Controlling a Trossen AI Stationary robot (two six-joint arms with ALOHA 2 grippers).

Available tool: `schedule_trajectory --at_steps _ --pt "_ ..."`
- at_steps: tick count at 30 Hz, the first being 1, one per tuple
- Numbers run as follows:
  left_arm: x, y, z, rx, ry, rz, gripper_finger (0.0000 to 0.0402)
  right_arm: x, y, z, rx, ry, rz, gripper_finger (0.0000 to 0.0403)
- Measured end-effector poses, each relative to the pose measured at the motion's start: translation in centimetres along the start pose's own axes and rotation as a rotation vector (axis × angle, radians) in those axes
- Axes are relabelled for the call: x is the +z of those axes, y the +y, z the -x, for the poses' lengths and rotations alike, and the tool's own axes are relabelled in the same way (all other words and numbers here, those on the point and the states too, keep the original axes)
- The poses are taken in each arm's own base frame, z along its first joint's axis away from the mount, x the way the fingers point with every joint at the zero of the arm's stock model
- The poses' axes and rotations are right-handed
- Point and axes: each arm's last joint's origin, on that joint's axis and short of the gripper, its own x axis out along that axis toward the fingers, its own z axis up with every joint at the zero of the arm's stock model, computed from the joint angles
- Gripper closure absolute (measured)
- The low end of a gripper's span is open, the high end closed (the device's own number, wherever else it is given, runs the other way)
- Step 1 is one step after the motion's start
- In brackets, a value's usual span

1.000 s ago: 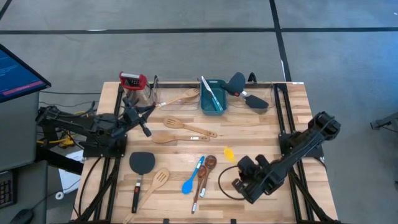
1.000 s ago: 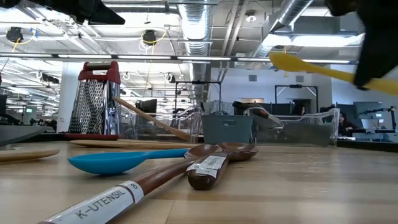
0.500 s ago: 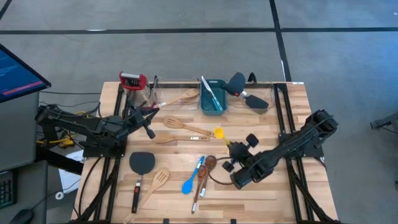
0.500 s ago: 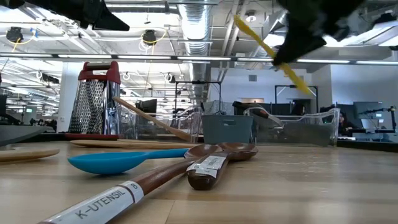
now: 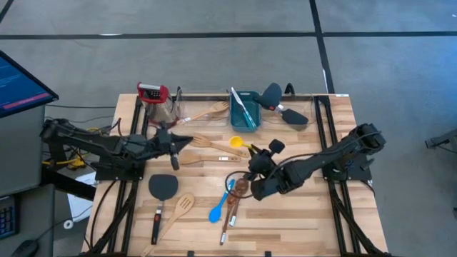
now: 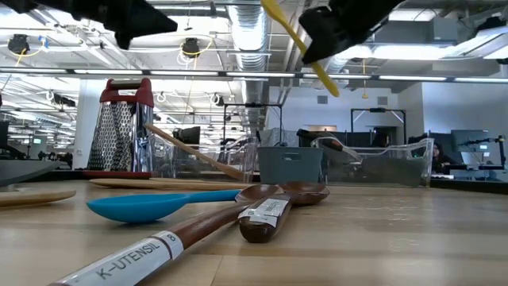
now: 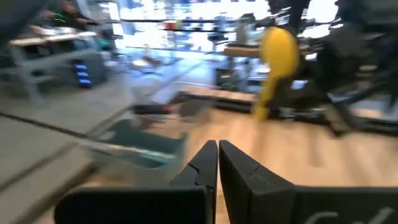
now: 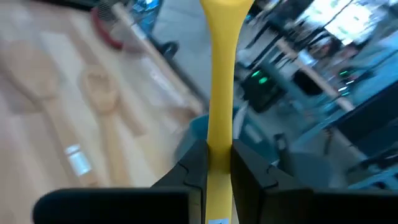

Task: Pick & Place Kitchen Items
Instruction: Put the yellow serving spoon into the left transparent bin

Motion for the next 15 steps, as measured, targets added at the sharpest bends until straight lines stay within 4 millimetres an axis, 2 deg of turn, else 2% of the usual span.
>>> schedule_trajectory --at_steps 7,15 --pt "-1.0 -1.8 -2.2 -0.111 0.013 0.045 0.0398 0.9 -0.3 -1.3 -0.043 -0.018 0.034 0.0367" --pt "-1.3 -3.5 -4.7 -0.116 -0.146 0.04 0.0398 1.0 -0.6 -2.1 -0.063 -0.005 0.031 0.0367"
